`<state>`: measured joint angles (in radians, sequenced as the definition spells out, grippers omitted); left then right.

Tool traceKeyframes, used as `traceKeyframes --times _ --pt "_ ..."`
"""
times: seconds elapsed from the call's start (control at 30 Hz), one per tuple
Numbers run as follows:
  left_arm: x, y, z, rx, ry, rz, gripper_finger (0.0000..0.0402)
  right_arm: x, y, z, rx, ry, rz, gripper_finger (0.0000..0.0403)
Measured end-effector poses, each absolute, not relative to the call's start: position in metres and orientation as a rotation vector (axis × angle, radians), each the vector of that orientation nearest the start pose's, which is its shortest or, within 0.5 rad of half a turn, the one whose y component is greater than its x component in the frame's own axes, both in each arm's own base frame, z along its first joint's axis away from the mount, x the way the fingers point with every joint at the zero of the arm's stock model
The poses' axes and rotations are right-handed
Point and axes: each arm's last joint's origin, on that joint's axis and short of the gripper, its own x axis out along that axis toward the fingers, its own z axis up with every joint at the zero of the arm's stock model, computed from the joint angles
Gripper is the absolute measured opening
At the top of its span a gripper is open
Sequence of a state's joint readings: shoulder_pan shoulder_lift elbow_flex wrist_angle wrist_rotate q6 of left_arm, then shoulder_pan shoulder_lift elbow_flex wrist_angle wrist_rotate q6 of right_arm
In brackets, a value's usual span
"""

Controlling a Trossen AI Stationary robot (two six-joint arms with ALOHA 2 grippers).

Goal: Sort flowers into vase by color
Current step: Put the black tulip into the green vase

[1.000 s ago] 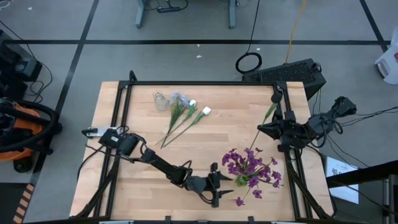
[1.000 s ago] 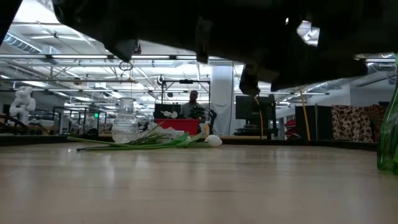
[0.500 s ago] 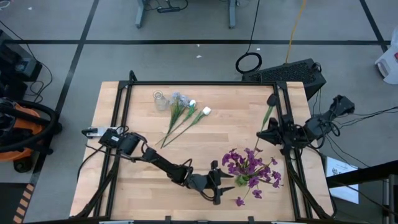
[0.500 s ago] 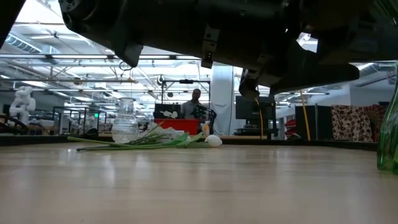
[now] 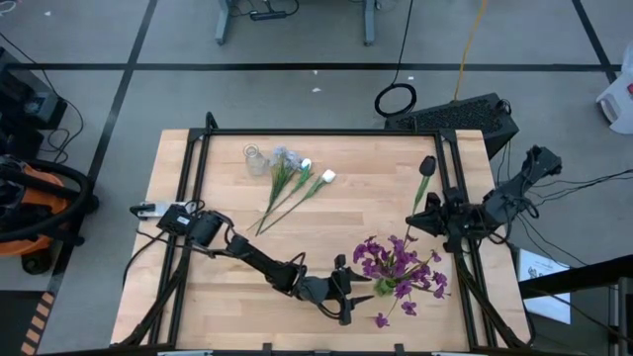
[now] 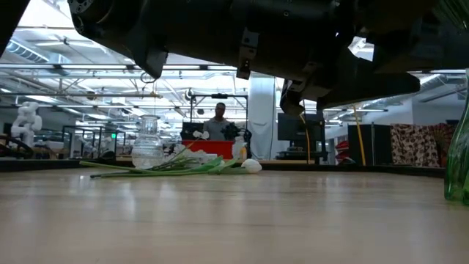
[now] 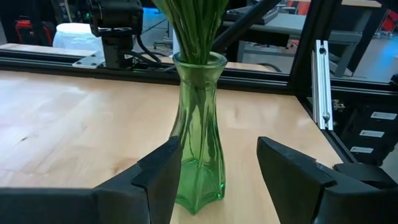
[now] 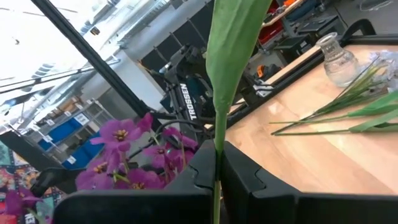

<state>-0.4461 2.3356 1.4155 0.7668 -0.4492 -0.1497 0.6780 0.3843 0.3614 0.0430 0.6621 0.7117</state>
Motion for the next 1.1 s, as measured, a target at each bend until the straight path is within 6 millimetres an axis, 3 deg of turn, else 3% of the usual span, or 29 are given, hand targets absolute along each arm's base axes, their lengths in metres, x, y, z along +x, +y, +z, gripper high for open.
traceKeyframes --times 0.43,0.77,1.1 --pt "0.450 -0.200 0.122 -0.091 0.128 -0.013 0.0217 0.109 0.070 0.254 0.712 0.012 0.001 0.0004" --pt "0.455 -0.187 0.124 -0.099 0.108 0.026 0.0217 0.119 0.079 0.252 0.706 0.020 0.010 0.0004" --pt "0.455 -0.187 0.122 -0.091 0.124 0.019 0.0217 0.115 0.086 0.252 0.624 0.032 0.064 0.0004"
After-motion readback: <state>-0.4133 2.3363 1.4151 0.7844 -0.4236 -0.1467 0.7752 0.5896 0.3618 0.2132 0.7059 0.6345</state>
